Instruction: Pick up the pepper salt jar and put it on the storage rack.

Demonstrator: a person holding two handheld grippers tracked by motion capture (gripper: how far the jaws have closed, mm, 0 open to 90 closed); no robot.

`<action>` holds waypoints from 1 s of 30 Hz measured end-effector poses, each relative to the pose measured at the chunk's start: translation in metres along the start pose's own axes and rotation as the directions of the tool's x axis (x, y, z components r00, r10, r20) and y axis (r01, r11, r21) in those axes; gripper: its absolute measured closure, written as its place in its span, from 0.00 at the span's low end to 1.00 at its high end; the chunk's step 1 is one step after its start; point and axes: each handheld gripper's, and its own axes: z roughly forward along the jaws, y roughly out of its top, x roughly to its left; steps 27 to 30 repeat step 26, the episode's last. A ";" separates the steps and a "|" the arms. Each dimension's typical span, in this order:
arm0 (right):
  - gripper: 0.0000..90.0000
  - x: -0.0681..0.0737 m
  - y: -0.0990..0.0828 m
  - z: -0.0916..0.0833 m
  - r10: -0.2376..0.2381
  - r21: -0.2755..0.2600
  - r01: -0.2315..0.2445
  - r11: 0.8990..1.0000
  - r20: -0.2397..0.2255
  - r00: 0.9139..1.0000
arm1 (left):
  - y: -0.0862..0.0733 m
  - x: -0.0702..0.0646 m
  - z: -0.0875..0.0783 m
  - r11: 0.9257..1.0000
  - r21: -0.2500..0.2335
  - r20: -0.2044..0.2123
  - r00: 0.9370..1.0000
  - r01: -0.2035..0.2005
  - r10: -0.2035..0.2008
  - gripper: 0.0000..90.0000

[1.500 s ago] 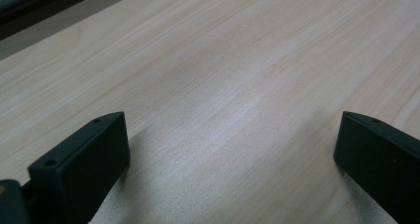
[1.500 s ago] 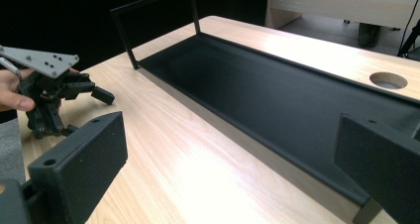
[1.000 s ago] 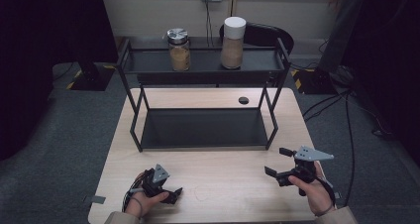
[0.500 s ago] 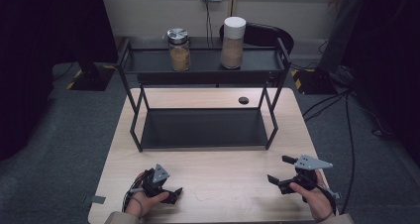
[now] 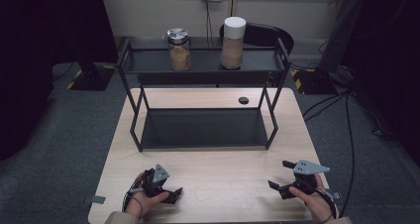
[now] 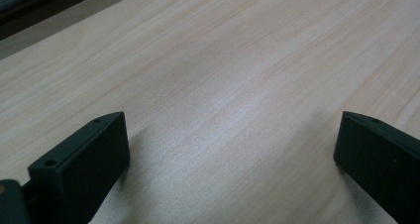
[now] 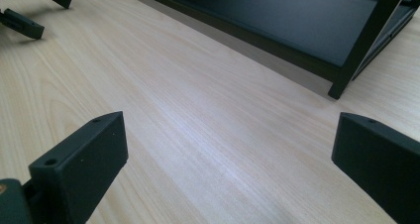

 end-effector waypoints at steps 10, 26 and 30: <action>0.02 -0.003 0.000 0.005 -0.015 0.081 0.013 0.997 0.014 1.000 | 0.000 0.000 0.000 1.000 0.000 0.000 1.000 0.000 0.000 0.00; 0.02 -0.001 0.006 0.017 -0.055 0.190 0.050 0.981 0.021 0.998 | 0.000 0.000 0.000 1.000 0.000 -0.002 1.000 0.002 -0.002 0.00; 0.02 -0.001 0.006 0.017 -0.055 0.190 0.050 0.981 0.021 0.998 | 0.000 0.000 0.000 1.000 0.000 -0.002 1.000 0.002 -0.002 0.00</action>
